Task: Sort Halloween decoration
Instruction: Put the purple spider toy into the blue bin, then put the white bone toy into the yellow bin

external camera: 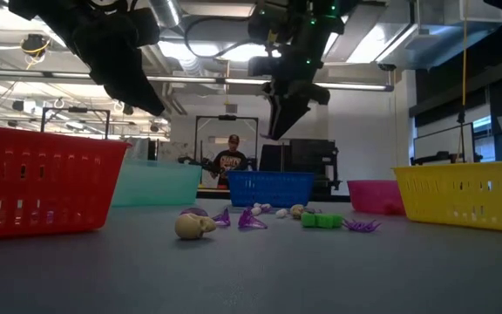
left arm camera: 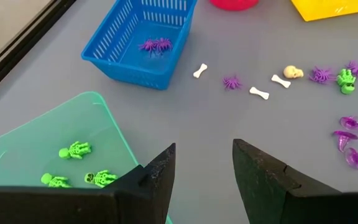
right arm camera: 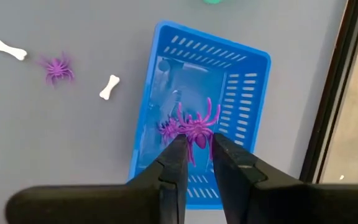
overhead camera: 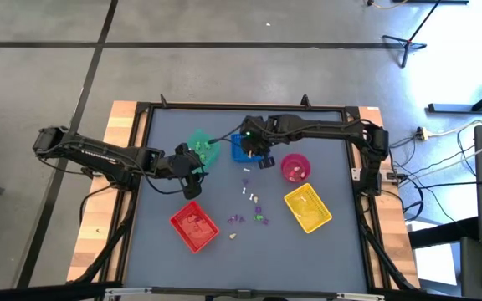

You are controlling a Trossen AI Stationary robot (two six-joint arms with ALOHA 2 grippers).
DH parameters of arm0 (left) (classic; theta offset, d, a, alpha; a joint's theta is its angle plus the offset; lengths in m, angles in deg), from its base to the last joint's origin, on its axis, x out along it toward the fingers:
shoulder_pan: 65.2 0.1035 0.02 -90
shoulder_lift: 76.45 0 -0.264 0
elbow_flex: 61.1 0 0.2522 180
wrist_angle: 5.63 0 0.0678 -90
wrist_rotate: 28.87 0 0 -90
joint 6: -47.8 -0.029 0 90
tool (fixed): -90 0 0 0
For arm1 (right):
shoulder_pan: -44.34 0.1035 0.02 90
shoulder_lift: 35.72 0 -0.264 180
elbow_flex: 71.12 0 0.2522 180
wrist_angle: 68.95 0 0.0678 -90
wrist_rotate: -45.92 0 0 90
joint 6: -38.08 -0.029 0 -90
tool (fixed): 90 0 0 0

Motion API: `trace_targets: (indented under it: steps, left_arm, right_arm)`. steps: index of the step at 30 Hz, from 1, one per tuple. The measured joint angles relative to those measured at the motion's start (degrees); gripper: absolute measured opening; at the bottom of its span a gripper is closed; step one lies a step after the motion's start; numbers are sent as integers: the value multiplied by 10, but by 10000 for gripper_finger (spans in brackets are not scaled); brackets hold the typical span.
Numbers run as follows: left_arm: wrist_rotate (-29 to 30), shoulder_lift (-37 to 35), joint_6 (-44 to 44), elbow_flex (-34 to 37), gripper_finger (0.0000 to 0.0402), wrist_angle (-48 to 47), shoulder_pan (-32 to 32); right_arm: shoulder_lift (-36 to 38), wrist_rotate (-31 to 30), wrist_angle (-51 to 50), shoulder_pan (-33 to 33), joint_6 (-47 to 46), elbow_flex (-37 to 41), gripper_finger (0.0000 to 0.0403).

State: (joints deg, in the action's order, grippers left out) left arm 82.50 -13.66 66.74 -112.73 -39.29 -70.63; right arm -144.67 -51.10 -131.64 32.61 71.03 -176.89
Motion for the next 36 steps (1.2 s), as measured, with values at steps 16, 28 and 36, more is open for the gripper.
trace_targets:
  steps: [16, 28, 36]
  left_arm:
    - [-1, 0, 0, 0, 144, 4, 0]
    - [-20, 0, -1, 0, 144, 63, 0]
    - [-31, 0, -6, 0, 144, 138, 0]
  right_arm:
    - [0, -4, 0, 1, -20, 0, 184]
    - [0, -4, -25, 1, -59, 0, 193]
    - [26, 2, -90, 2, -87, 0, 193]
